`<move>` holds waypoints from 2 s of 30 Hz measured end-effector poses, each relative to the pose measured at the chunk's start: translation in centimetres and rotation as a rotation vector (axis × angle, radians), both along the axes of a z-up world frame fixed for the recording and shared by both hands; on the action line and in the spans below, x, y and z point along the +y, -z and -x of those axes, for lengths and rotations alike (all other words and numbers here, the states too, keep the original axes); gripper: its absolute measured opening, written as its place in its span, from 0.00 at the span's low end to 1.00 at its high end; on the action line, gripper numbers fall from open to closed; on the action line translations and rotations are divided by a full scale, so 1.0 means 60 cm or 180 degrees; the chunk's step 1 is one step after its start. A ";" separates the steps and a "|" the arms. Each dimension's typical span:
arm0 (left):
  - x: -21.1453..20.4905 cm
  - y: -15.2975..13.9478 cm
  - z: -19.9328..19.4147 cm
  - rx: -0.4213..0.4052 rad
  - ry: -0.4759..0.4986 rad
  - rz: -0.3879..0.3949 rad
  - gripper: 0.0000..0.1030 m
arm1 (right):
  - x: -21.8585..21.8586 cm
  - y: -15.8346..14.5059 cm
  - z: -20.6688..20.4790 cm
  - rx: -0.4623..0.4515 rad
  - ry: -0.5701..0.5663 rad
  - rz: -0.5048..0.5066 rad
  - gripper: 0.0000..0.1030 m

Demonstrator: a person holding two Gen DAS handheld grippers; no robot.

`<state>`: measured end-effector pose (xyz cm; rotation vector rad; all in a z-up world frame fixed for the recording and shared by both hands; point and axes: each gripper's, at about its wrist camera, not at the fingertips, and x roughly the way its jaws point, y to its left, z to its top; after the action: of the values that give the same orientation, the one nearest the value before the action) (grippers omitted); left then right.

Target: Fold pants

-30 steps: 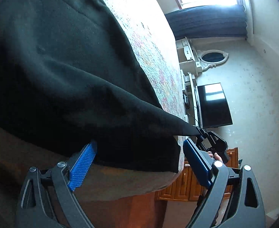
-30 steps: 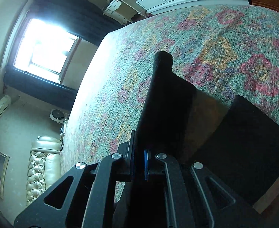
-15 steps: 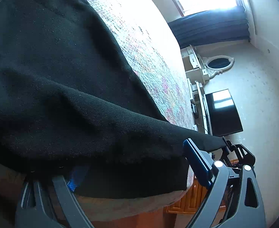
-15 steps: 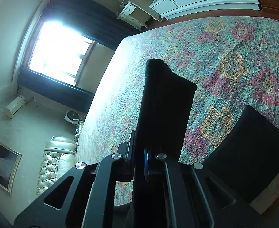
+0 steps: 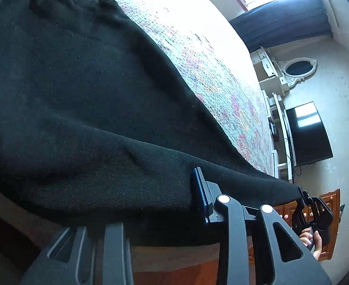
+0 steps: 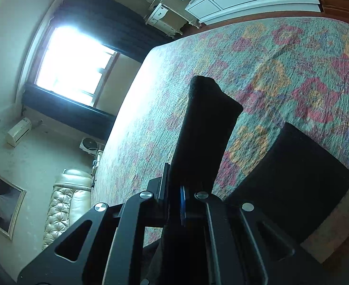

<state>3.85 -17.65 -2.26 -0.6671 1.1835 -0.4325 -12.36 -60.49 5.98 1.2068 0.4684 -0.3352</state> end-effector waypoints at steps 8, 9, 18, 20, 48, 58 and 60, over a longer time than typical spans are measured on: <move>0.007 0.017 0.036 -0.0009 0.0274 -0.0153 0.30 | 0.014 0.076 0.106 0.0280 0.0118 0.0131 0.06; 0.007 0.015 0.039 -0.0062 0.0309 -0.0174 0.30 | 0.011 0.104 0.117 0.0358 0.0155 0.0041 0.06; -0.012 0.005 0.041 -0.0118 0.0573 -0.0268 0.30 | -0.004 0.184 0.132 0.0312 0.0169 -0.0222 0.06; -0.013 0.002 0.042 -0.0127 0.0616 -0.0304 0.30 | -0.004 0.180 0.141 0.0334 0.0222 -0.0161 0.06; -0.023 -0.011 0.047 -0.0161 0.1182 -0.0379 0.36 | 0.063 0.210 0.153 0.0101 -0.0155 -0.0440 0.07; 0.040 -0.097 0.067 -0.0579 0.1623 0.0182 0.79 | -0.076 0.153 0.247 0.0248 0.0360 0.0028 0.52; 0.067 -0.116 0.040 -0.0608 0.1499 0.0211 0.82 | -0.109 0.148 0.237 0.0262 0.0295 0.0119 0.58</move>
<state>1.46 -13.62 4.72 -0.3871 1.1431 -0.9145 -26.55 -67.04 -2.89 1.1837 0.4762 -0.4725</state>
